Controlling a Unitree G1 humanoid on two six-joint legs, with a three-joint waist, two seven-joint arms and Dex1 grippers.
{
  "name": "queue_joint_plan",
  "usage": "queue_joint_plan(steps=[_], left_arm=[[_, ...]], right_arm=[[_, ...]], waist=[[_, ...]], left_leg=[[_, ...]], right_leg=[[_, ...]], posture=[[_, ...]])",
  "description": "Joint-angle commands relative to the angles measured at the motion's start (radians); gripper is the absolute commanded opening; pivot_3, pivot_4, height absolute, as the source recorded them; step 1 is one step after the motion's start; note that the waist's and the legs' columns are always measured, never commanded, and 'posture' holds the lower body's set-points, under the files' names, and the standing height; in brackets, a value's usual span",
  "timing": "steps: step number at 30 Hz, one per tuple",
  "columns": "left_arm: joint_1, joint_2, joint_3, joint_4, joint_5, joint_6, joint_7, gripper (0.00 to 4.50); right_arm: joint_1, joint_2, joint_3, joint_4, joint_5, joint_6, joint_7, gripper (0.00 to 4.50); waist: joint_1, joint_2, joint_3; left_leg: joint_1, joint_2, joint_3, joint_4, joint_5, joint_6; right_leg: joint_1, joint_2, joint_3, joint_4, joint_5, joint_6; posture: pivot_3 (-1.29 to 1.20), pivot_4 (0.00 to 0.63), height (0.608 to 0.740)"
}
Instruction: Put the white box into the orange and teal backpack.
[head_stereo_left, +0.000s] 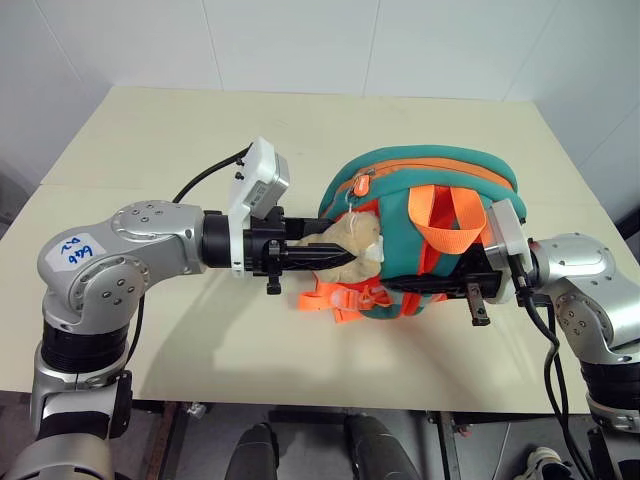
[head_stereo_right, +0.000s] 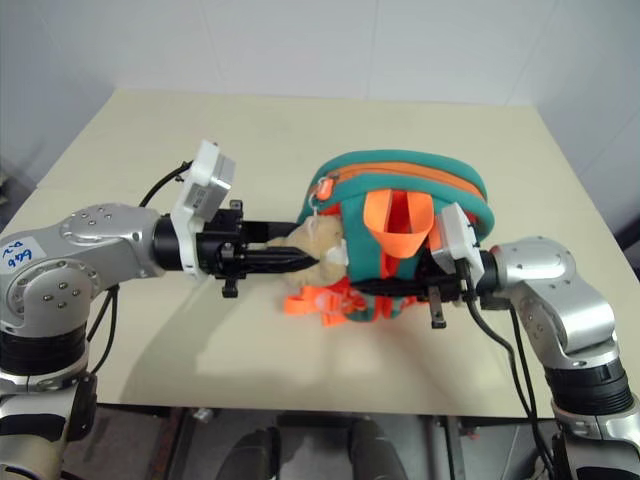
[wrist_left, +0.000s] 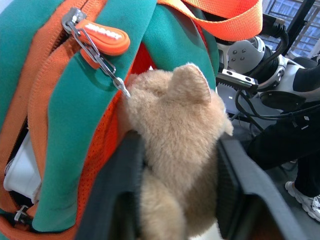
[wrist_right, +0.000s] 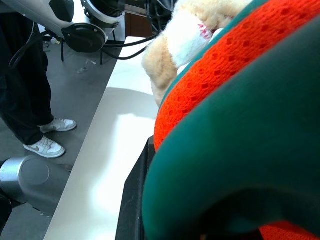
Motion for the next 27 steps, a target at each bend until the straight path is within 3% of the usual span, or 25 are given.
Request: queue_joint_plan(steps=[1, 7, 14, 27], left_arm=[[-0.024, 0.014, 0.016, 0.000, -0.020, 0.011, -0.013, 0.95], [-0.059, 0.145, 0.055, 0.081, 0.024, -0.015, -0.103, 0.54], [-0.162, 0.261, -0.017, 0.270, 0.176, -0.152, -0.309, 0.46], [-0.249, 0.310, -0.186, 0.636, 0.478, -0.378, -0.607, 0.46]], right_arm=[[0.007, 0.021, -0.078, -0.054, 0.047, -0.025, -0.053, 0.03], [0.051, 0.071, -0.149, -0.071, 0.069, -0.054, -0.136, 0.03], [0.137, 0.109, -0.177, -0.147, 0.077, -0.049, -0.238, 0.03], [0.214, 0.095, -0.191, -0.223, 0.092, -0.041, -0.303, 0.03]], waist=[[0.000, 0.000, 0.000], [-0.002, 0.000, 0.000], [-0.001, 0.000, 0.000], [-0.001, 0.000, 0.000]], left_leg=[[0.000, 0.000, 0.000, 0.000, 0.000, 0.000], [0.000, 0.000, 0.000, 0.000, 0.000, 0.000], [0.000, 0.000, 0.001, -0.002, 0.000, 0.000], [0.000, 0.000, 0.001, -0.004, 0.000, 0.000]], right_leg=[[0.000, 0.000, 0.000, 0.000, 0.000, 0.000], [0.000, 0.000, 0.000, 0.000, 0.000, 0.000], [-0.001, 0.000, 0.000, -0.001, 0.000, -0.001], [-0.002, 0.000, 0.000, -0.001, -0.002, -0.002]], posture=[[0.00, 0.150, 0.740], [0.00, 0.150, 0.740], [0.00, 0.150, 0.740], [0.00, 0.150, 0.740]])
